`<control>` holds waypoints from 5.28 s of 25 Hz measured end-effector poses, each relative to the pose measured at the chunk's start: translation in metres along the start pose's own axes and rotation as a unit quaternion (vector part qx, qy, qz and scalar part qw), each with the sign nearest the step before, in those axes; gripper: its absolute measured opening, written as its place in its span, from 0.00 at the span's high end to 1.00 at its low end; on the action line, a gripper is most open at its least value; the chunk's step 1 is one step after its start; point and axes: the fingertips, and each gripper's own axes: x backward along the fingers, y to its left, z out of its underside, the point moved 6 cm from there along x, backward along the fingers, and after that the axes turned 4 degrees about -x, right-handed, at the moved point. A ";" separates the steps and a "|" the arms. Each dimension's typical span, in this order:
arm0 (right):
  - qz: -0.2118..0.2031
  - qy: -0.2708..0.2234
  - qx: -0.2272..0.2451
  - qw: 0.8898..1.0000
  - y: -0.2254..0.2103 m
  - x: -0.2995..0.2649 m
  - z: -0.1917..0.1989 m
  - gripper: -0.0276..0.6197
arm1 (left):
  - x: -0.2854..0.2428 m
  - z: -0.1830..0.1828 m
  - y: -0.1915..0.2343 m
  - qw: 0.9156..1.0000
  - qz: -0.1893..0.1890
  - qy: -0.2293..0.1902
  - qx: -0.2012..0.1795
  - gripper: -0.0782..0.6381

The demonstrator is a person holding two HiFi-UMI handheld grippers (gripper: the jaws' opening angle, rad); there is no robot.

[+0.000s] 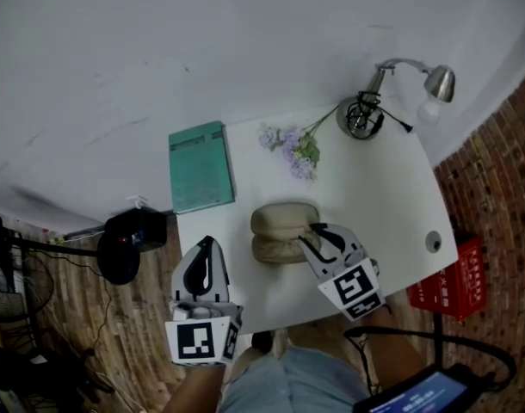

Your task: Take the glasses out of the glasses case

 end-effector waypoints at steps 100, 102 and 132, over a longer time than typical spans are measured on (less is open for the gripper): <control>0.108 -0.091 0.005 0.990 -0.004 0.049 -0.059 0.90 | 0.013 -0.040 0.004 0.997 0.028 -0.059 -0.029 0.88; 0.117 -0.108 0.000 0.987 -0.004 0.057 -0.069 0.90 | 0.014 -0.046 0.003 0.997 0.031 -0.065 -0.030 0.88; 0.229 -0.285 0.019 0.931 0.028 0.159 -0.176 0.91 | 0.038 -0.132 0.005 0.981 0.063 -0.178 -0.037 0.88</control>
